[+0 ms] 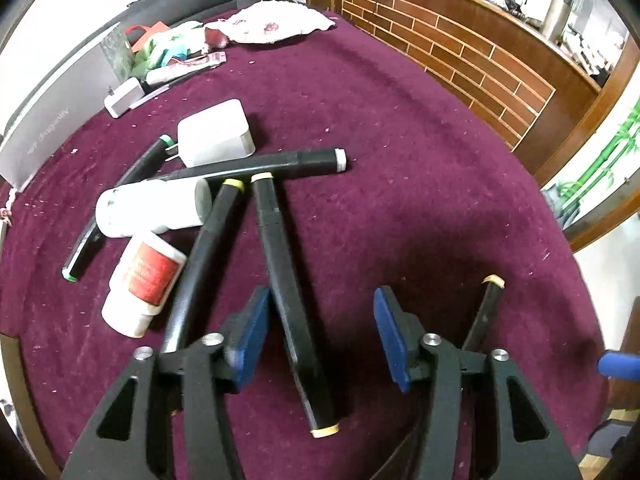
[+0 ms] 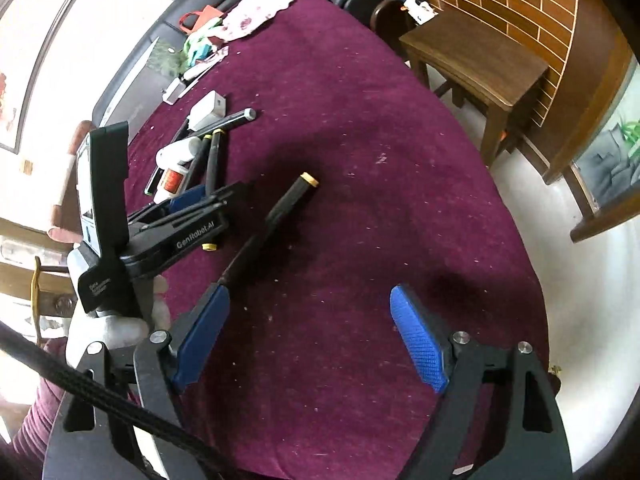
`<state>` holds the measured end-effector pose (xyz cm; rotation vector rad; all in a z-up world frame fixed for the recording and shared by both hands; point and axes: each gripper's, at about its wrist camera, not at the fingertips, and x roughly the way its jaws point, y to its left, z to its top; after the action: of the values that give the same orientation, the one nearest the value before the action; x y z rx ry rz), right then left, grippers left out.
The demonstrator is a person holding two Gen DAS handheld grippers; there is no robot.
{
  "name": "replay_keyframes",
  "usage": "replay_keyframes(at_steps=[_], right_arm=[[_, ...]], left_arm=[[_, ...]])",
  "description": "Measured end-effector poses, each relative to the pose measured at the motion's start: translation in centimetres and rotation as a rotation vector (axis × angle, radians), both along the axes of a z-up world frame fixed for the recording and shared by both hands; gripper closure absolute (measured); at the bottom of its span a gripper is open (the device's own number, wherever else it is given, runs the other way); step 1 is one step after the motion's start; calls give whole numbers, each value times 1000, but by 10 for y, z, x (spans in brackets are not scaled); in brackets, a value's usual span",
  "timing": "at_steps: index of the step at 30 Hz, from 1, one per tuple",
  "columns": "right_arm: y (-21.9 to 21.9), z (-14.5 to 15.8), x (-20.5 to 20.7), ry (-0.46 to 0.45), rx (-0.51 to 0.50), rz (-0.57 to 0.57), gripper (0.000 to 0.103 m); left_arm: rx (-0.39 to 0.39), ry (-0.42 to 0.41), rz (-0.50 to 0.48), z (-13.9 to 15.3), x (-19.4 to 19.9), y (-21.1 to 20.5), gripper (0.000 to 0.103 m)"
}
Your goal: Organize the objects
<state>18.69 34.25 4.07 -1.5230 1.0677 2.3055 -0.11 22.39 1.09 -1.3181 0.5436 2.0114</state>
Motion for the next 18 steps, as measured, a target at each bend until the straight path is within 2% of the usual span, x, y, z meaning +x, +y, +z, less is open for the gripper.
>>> replay_keyframes(at_steps=[2, 3, 5, 10, 18], right_arm=[[0, -2, 0, -6, -6, -7, 19], [0, -2, -1, -9, -8, -6, 19], [-2, -3, -6, -18, -9, -1, 19], [-11, -1, -16, -31, 6, 31, 19], [-26, -17, -46, -84, 2, 65, 19]], left_arm=[[-16, 12, -14, 0, 3, 2, 55], [-15, 13, -16, 1, 4, 1, 70], [3, -7, -6, 4, 5, -6, 91], [88, -104, 72, 9, 2, -39, 92], [144, -119, 123, 22, 9, -85, 92]])
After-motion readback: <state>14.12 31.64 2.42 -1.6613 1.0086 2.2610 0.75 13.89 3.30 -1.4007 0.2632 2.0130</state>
